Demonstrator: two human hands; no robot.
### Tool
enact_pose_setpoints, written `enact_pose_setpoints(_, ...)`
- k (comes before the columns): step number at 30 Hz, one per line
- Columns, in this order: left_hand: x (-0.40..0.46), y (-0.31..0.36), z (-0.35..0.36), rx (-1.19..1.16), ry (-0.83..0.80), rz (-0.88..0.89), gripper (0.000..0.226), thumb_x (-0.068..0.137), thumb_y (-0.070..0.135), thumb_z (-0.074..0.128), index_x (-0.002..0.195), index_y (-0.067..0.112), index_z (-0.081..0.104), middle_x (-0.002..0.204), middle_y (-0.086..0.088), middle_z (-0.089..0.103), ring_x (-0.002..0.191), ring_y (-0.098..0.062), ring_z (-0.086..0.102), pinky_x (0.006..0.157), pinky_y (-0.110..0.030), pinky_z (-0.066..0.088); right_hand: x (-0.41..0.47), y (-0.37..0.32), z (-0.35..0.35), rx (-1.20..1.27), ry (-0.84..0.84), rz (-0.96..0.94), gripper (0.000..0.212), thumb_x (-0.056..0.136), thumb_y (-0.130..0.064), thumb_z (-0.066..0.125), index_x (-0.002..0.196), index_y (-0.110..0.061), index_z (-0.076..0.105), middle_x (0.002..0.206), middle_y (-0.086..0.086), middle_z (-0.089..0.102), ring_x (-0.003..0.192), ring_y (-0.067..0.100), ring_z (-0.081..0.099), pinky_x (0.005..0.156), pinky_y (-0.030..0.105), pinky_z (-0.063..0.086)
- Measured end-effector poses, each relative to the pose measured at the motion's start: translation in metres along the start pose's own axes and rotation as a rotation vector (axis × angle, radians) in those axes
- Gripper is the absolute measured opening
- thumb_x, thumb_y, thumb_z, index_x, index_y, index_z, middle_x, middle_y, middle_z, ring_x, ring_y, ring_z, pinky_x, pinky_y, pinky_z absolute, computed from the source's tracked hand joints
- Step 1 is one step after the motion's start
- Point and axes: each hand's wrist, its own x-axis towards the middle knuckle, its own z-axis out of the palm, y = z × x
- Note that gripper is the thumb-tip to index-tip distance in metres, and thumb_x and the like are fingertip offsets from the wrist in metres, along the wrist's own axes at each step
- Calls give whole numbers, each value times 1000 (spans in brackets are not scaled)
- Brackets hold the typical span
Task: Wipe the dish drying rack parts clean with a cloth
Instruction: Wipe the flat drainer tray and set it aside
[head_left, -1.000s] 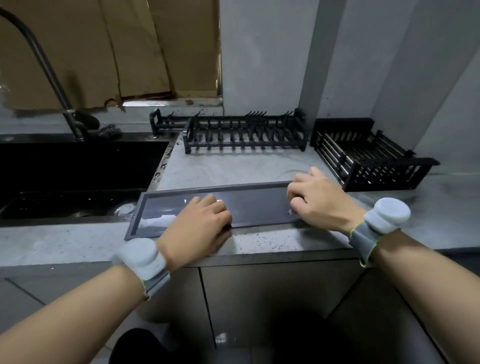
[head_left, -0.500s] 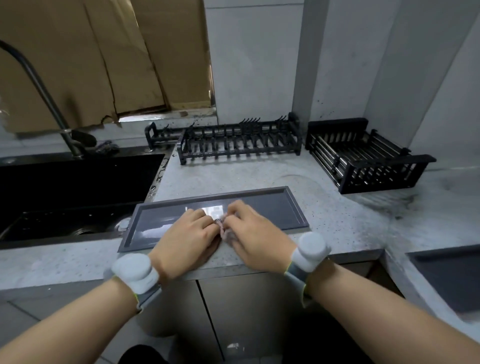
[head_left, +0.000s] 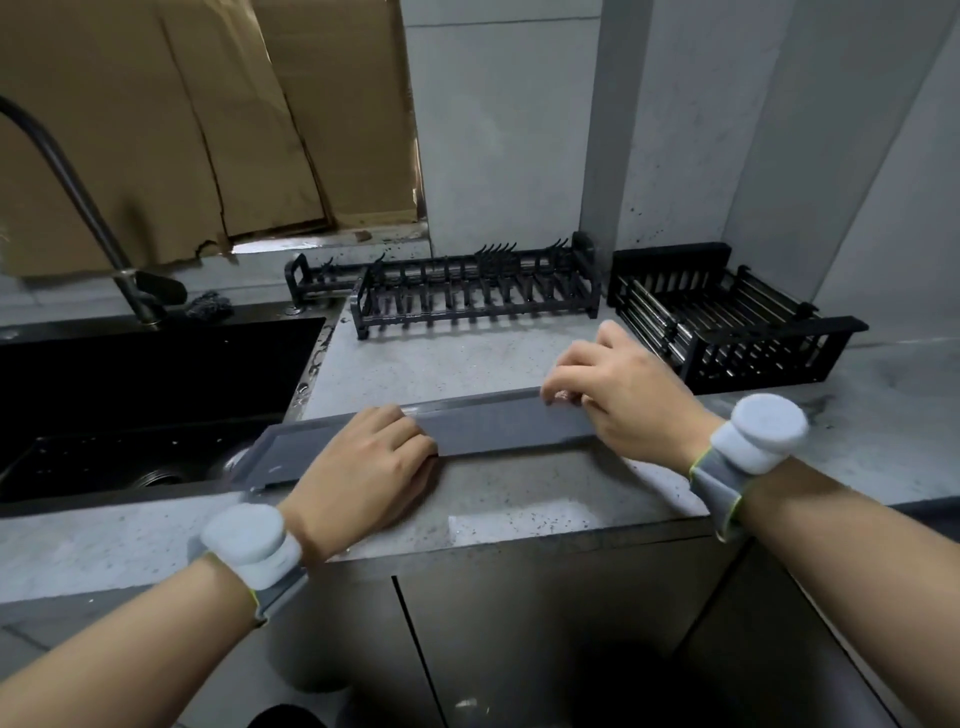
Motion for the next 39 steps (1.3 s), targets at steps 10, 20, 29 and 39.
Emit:
enact_pose_setpoints(10,47,-35,-36,54,67,-92,17,95,24,54,87,16,66,83,0,61,81,-26,53,70,-36,38,64,-26,-3,-168,24,-105,35,88,-41,40,82,-20,67,95,0,57,88,25,41,72,39,44)
enact_pose_setpoints(20,79,-58,-52,157,84,-250,37,92,44,53,115,17,63,112,-4,61,103,-30,58,84,-44,46,119,-9,-18,-26,0,110,14,93,-25,57,89,-25,70,103,-5,53,94,22,34,89,43,41)
enact_pose_setpoints(29,90,-32,-41,429,-232,-17,119,66,80,67,158,21,21,163,-22,17,151,-46,7,114,-70,15,161,1,-59,52,-141,239,17,96,-27,56,86,-33,68,103,-6,51,105,25,37,96,39,39)
enact_pose_setpoints(39,98,-29,-38,426,-256,-23,113,65,84,62,157,45,8,166,-20,1,148,-55,4,104,-81,10,159,-1,-59,120,-192,266,17,96,-23,58,84,-29,68,106,-2,58,107,24,43,89,27,30)
